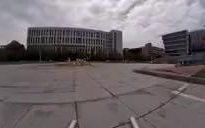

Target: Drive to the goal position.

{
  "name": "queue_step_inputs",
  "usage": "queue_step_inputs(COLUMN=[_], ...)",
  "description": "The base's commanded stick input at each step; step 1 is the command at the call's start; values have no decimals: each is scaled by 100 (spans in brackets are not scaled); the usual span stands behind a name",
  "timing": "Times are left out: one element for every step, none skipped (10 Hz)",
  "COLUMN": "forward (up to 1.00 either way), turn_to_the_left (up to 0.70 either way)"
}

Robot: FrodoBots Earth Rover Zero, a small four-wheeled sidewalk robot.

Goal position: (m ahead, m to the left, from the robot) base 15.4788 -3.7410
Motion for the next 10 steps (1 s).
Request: queue_step_inputs(forward=[70,70,70,70,70,70,70,70,70,70], turn_to_the_left=[0,1,1,1,1,1,1,1,1,1])
